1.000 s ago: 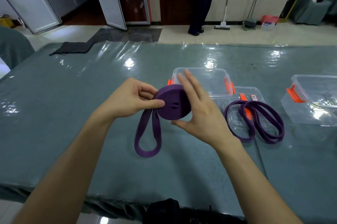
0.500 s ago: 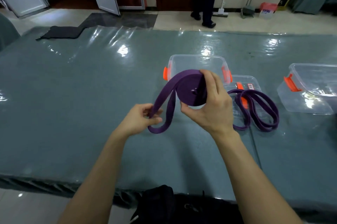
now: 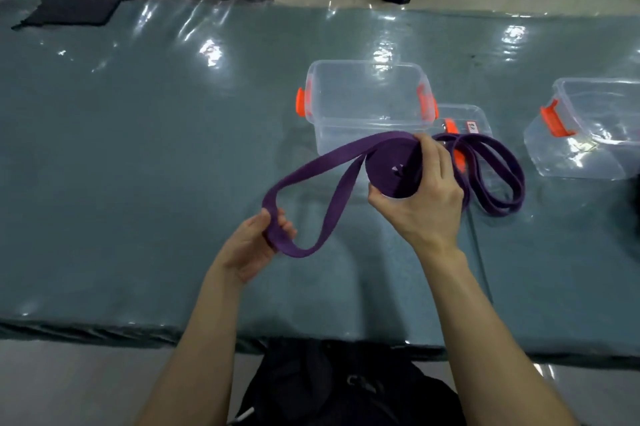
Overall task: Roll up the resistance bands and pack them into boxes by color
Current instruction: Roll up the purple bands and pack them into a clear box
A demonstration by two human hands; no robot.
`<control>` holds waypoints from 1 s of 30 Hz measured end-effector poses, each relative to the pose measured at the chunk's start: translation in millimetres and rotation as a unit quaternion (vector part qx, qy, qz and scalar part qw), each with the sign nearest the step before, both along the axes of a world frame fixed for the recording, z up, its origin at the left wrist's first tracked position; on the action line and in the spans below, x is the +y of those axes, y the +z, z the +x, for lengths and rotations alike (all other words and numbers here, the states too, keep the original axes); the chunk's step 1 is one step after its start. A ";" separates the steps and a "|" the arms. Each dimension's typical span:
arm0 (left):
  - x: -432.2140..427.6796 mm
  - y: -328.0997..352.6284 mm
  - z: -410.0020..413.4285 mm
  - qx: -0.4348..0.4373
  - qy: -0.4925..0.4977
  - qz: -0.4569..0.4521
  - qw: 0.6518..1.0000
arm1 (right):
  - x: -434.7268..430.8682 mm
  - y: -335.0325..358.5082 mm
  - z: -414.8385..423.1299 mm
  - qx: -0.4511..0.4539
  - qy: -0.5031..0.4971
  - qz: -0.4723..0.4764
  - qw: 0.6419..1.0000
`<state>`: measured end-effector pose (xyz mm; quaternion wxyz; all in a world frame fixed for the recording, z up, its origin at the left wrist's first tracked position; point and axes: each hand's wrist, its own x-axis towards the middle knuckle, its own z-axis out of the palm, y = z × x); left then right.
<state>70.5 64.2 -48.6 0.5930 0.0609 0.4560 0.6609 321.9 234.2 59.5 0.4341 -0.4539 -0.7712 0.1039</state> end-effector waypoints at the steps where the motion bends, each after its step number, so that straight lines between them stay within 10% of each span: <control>1: -2.8 -2.0 0.6 -0.009 -0.011 0.004 1.000 | -2.2 -7.5 1.2 -0.005 0.000 -0.010 1.000; 7: 3.0 -1.2 -2.0 -0.027 -0.032 -0.050 0.998 | -7.2 -30.2 3.8 -0.009 0.009 -0.029 0.999; 14: 36.5 15.6 21.4 0.262 -0.089 -0.228 0.934 | 18.8 -7.4 -2.4 0.007 0.064 0.007 0.998; 22: 90.1 161.6 85.9 0.446 -0.088 0.068 0.888 | 18.6 22.9 24.1 0.056 0.117 0.029 0.991; 30: 76.5 191.4 120.6 0.536 -0.103 -0.004 0.838 | 23.3 27.2 49.7 0.049 0.239 -0.004 0.970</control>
